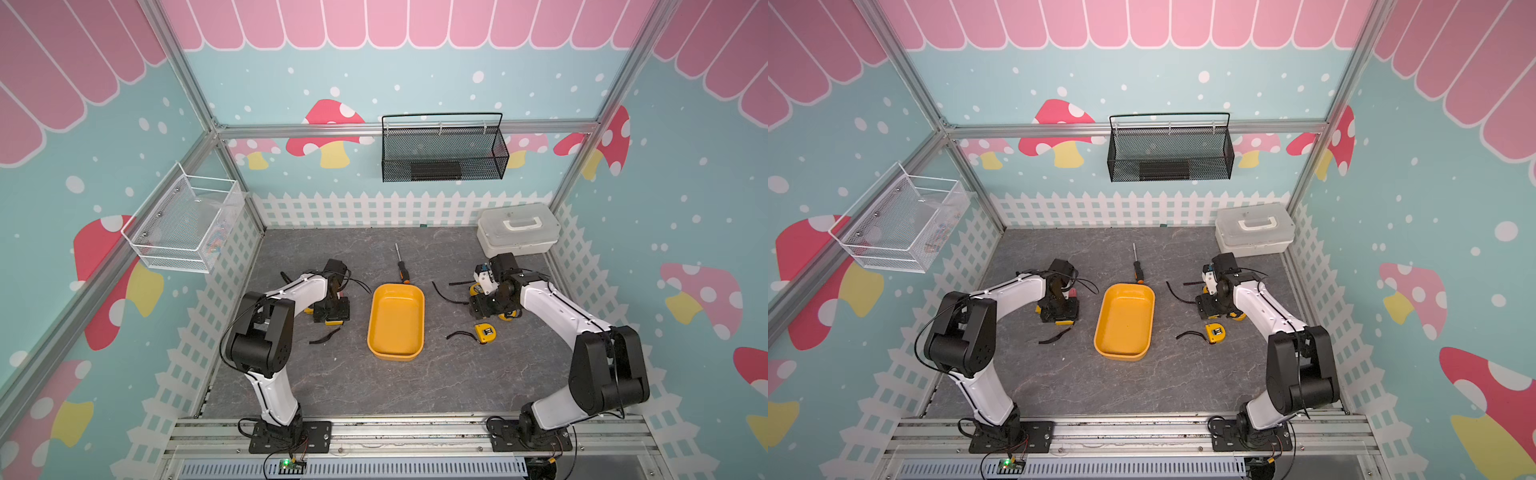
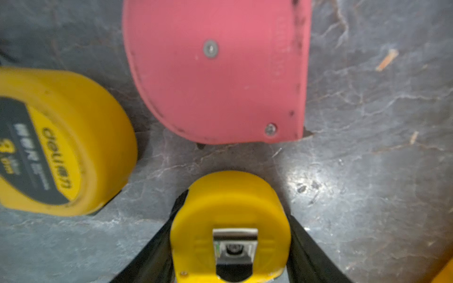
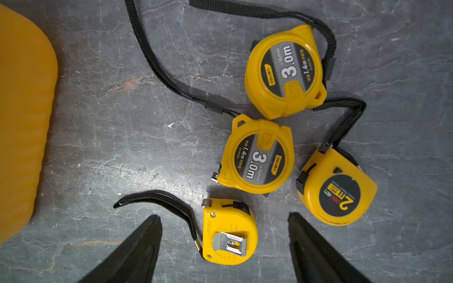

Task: Take the tape measure out of the storage box
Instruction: Place the tape measure at the center of the board, then reset both arms

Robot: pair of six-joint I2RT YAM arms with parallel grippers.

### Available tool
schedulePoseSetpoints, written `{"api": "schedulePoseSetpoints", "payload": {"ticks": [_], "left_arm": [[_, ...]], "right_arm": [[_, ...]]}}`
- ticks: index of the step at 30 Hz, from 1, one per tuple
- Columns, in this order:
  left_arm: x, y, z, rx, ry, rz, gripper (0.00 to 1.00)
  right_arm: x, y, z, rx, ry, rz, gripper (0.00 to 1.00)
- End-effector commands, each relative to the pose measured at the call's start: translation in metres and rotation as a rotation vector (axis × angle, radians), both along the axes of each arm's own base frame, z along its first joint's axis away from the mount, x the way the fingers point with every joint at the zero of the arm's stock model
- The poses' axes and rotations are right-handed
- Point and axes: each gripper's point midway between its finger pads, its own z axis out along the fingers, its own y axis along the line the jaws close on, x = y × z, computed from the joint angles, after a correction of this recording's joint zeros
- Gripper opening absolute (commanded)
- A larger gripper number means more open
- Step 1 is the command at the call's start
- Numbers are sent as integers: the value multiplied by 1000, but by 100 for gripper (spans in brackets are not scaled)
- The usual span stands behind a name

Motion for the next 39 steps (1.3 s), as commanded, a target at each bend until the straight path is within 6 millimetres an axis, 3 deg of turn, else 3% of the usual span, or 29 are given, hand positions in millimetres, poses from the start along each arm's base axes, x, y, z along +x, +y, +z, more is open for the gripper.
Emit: {"api": "schedulePoseSetpoints", "payload": {"ticks": [1, 7, 9, 10, 13, 16, 19, 21, 24, 28, 33, 36, 39], "left_arm": [[0, 0, -4, -14, -18, 9, 71], [8, 3, 31, -12, -126, 6, 78], [13, 5, 49, -12, -197, 30, 86], [16, 6, 59, -17, -245, 44, 99], [23, 11, 93, -19, -407, 69, 99], [26, 21, 125, 4, -582, 84, 99], [25, 53, 139, 151, -770, 150, 99], [25, 66, 144, 203, -870, 182, 99], [24, 71, 136, 237, -998, 152, 99], [27, 79, 128, 260, -1174, 181, 99], [61, 65, 121, 240, -1122, 38, 99], [69, 75, 116, 288, -1116, 59, 99], [62, 94, 106, 211, -1151, 142, 99]], "right_arm": [[-2, -3, -3, -4, 13, -3, 82], [1, -11, 7, -50, -33, -7, 84], [1, -12, 6, -45, -42, -22, 85], [2, -12, 5, -45, -46, -29, 86], [13, -13, 11, -59, -107, -12, 99], [21, -20, 19, -87, -177, -27, 99], [31, -28, 24, -107, -325, -67, 99], [38, -34, 31, -104, -465, -109, 99], [39, -48, 42, -154, -623, -156, 99], [43, -54, 34, -221, -769, -112, 99], [55, -62, 26, -210, -824, -173, 99], [65, -68, 29, -254, -851, -185, 99], [70, -77, 18, -195, -895, -205, 99]]}}
